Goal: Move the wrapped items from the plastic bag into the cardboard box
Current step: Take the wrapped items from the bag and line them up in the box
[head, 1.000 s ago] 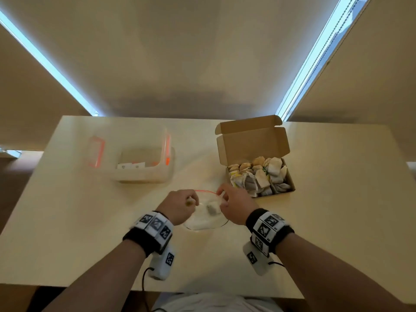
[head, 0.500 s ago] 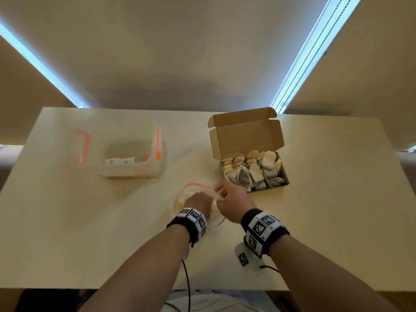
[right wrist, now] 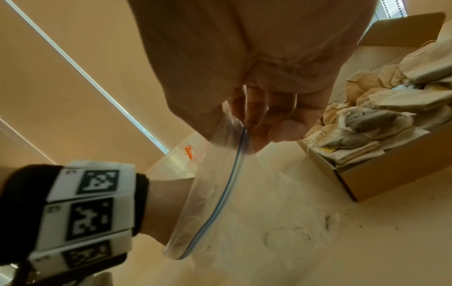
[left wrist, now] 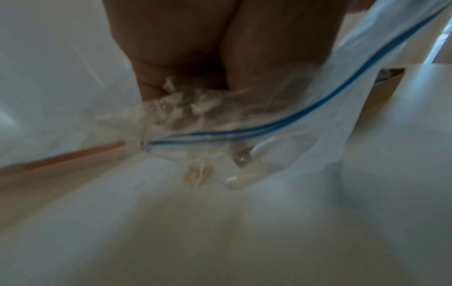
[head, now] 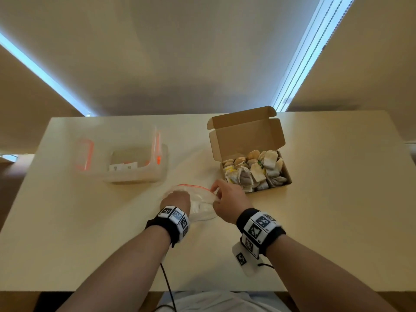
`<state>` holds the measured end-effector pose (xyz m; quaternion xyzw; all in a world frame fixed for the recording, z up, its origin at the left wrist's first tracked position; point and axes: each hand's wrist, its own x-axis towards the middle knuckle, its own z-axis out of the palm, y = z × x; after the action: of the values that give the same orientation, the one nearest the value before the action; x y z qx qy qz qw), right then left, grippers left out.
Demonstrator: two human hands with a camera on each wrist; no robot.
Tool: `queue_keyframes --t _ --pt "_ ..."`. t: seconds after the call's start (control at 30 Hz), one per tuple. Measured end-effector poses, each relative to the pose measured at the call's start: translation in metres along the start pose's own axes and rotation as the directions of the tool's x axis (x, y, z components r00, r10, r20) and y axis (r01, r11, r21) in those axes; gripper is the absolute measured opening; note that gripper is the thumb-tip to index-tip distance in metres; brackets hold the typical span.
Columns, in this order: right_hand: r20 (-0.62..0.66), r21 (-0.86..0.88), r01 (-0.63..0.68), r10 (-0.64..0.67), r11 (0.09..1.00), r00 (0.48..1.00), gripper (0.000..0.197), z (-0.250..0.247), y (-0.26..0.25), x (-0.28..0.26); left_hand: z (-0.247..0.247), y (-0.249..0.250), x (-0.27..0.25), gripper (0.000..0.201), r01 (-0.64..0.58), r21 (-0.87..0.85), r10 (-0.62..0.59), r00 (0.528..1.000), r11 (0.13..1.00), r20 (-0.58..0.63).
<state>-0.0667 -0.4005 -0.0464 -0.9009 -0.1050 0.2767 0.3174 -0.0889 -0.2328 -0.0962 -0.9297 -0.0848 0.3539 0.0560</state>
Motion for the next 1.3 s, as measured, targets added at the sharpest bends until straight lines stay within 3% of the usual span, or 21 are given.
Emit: queue_keyframes --t 0.2,0.3,0.43,0.57,0.73,0.8,0.87,0.9,0.97,1.03,1.1,1.2,1.27,1.3 --pt "0.016 -0.017 -0.019 0.02 1.0 1.0 0.025 0.008 0.002 -0.001 0.003 0.002 -0.012 0.049 -0.048 0.206 0.069 0.993 0.977 -0.095" --pt "0.018 -0.014 -0.024 0.024 1.0 1.0 0.026 0.009 0.002 -0.001 0.01 -0.001 -0.015 0.055 -0.041 0.214 0.059 0.995 0.976 -0.081" --pt "0.026 -0.012 -0.023 0.024 1.0 0.999 0.026 0.006 0.0 0.002 0.004 -0.004 -0.006 0.034 0.005 0.025 -0.002 0.995 1.0 -0.096" --pt "0.021 -0.01 -0.018 0.018 1.0 1.0 0.025 0.0 -0.002 0.006 -0.002 -0.004 -0.01 0.034 -0.081 -0.169 0.046 0.978 0.982 -0.202" --pt "0.029 -0.025 -0.017 0.018 1.0 0.999 0.024 -0.005 -0.002 0.005 0.001 -0.01 -0.014 0.034 -0.196 -0.449 0.062 0.953 0.872 -0.296" --pt "0.04 -0.035 -0.029 0.03 0.999 0.999 0.025 -0.009 -0.001 0.003 -0.005 -0.014 -0.021 0.029 -0.231 -0.62 0.02 0.945 0.75 -0.328" --pt "0.047 -0.049 -0.024 0.026 0.999 0.999 0.036 -0.013 0.0 -0.001 -0.016 -0.019 -0.034 0.02 -0.263 -0.791 -0.064 0.933 0.552 -0.355" --pt "0.039 -0.054 -0.015 0.017 0.998 0.999 0.043 -0.017 -0.001 -0.003 -0.023 -0.021 -0.042 0.015 -0.269 -0.871 -0.114 0.933 0.412 -0.342" --pt "0.003 -0.068 0.014 -0.014 0.998 1.0 0.052 -0.023 -0.002 -0.006 -0.038 -0.023 -0.055 0.007 -0.226 -0.974 -0.162 0.961 0.018 -0.226" --pt "-0.034 -0.058 0.042 -0.044 0.997 0.998 0.052 -0.03 -0.005 -0.008 -0.053 -0.022 -0.064 0.013 -0.116 -0.903 -0.073 0.993 -0.413 -0.095" --pt "-0.034 -0.05 0.054 -0.055 0.997 0.998 0.047 -0.036 -0.008 -0.01 -0.068 -0.024 -0.07 0.016 0.005 -0.741 0.052 0.998 -0.672 -0.04" --pt "-0.05 -0.087 0.084 -0.088 0.993 0.995 0.036 -0.039 -0.012 -0.013 -0.08 -0.029 -0.077 0.021 0.142 -0.581 0.205 0.978 -0.802 -0.044" --pt "-0.228 -0.039 0.187 -0.191 0.982 0.955 0.022 -0.041 -0.015 -0.015 -0.087 -0.029 -0.081 0.028 0.164 -0.559 0.242 0.968 -0.813 -0.068" --pt "-0.342 0.001 0.262 -0.246 0.965 0.907 0.016 -0.042 -0.018 -0.017 -0.09 -0.028 -0.081 0.03 0.156 -0.571 0.24 0.968 -0.806 -0.074"
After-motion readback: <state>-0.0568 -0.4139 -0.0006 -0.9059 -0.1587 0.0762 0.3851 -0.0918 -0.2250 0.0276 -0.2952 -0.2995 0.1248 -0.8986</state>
